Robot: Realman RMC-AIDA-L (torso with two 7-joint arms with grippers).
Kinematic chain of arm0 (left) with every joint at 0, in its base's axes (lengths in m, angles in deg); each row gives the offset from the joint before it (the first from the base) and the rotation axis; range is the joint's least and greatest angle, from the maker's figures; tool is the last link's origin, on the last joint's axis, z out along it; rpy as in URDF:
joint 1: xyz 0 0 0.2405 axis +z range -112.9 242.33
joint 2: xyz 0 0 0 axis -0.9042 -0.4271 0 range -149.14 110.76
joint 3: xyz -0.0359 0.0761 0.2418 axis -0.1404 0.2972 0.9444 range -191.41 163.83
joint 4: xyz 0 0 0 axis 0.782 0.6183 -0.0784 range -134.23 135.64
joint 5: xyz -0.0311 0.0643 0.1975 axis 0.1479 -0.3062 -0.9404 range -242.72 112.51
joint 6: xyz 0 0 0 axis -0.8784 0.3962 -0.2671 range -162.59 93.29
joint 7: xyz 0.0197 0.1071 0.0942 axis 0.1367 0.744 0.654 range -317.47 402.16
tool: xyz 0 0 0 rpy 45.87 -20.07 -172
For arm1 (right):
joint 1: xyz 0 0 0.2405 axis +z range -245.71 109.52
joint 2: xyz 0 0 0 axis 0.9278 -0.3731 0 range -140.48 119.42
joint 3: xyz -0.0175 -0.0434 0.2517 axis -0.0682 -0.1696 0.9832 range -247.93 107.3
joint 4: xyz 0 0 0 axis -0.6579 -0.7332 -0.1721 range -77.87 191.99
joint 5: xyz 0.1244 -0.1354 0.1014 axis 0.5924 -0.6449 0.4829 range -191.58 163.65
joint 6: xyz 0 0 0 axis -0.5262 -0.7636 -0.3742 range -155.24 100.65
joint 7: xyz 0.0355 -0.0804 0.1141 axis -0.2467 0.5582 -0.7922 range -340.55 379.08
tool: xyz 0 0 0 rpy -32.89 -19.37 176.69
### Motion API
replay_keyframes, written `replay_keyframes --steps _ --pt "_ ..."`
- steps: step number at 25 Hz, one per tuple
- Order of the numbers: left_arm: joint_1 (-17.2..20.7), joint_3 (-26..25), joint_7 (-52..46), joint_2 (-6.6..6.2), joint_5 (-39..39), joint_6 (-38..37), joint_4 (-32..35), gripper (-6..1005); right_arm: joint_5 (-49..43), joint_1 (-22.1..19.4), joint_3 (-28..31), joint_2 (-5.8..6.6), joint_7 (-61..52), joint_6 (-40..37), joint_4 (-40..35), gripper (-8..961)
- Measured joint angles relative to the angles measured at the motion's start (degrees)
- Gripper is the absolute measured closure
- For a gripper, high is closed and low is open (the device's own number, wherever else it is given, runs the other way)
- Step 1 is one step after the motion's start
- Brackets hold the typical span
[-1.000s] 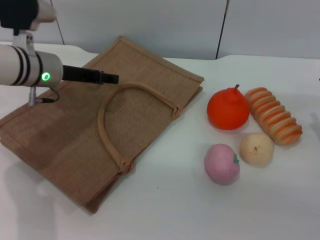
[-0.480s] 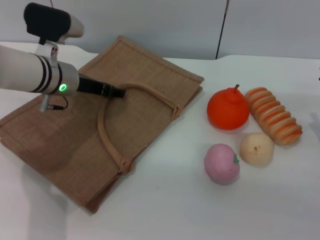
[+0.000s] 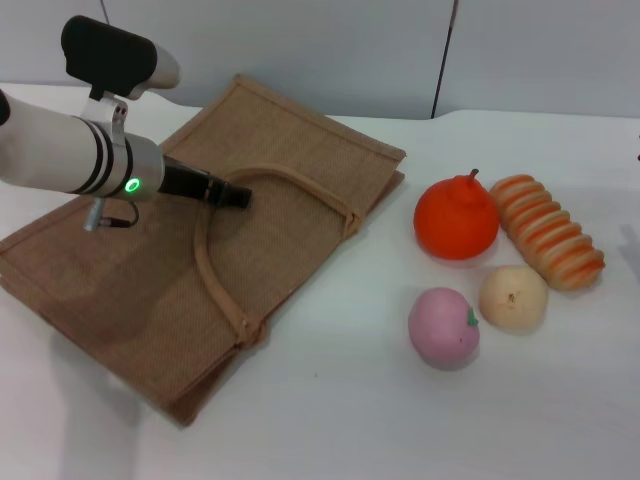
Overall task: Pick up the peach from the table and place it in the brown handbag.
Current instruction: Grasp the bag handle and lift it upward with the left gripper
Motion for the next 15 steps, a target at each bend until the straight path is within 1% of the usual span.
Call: replay_keyframes --steps 7,12,14,15 --pt "-0.5 2.3 -0.2 -0.13 -0.2 0.0 -0.7 352 0.0 0.0 0.1 0.0 0.0 0.0 0.0 128" --pt "-0.8 2.4 -0.2 -0.16 -0.4 0.3 -1.1 357 0.0 0.0 0.1 0.0 0.0 0.1 0.0 128" --pt "-1.2 2.4 -0.2 -0.27 -0.4 0.4 -1.8 551 0.0 0.0 0.1 0.0 0.0 0.1 0.0 128" --pt "-1.2 2.4 -0.2 -0.27 -0.4 0.4 -1.8 573 0.0 0.0 0.1 0.0 0.0 0.1 0.0 128"
